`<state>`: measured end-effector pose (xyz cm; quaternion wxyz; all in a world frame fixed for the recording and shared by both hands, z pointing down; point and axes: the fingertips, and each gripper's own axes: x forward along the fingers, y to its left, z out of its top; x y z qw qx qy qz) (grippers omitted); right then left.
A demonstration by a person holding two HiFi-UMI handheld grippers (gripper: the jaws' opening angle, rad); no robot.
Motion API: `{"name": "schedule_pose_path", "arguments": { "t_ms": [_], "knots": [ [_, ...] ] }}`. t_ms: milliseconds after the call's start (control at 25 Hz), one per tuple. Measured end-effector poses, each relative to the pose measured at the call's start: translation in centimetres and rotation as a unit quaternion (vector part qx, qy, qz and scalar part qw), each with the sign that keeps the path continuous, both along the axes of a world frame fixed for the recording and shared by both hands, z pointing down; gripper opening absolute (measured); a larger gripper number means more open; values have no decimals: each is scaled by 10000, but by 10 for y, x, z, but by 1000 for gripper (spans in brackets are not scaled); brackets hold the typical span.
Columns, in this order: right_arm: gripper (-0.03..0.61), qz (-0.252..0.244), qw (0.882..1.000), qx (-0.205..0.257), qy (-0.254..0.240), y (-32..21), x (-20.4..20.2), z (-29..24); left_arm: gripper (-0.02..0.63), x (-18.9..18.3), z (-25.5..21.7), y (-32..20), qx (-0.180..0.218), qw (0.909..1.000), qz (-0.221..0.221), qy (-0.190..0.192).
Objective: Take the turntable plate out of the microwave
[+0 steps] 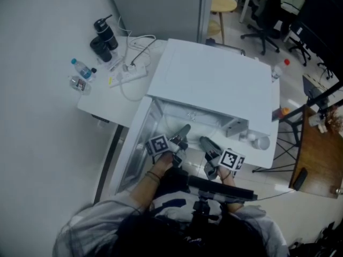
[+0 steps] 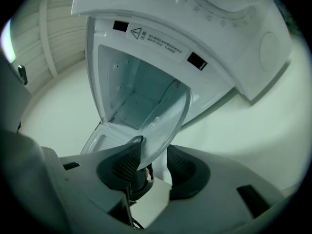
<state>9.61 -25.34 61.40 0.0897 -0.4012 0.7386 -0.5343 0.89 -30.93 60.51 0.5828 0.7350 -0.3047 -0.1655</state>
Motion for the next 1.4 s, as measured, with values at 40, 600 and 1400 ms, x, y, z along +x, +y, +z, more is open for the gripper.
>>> {"name": "schedule_pose_path", "arguments": {
  "t_ms": [40, 600, 1400],
  "knots": [
    [167, 45, 10000, -28, -83, -1, 1, 1, 31, -2, 0, 2, -48, 10000, -9, 11],
    [172, 342, 9972, 322, -584, -20, 26, -3, 28, -14, -8, 46, 75, 9999, 34, -144],
    [78, -393, 9834, 1165, -1336, 47, 1, -78, 44, 7, -80, 131, 919, 9930, -176, 720]
  ]
}}
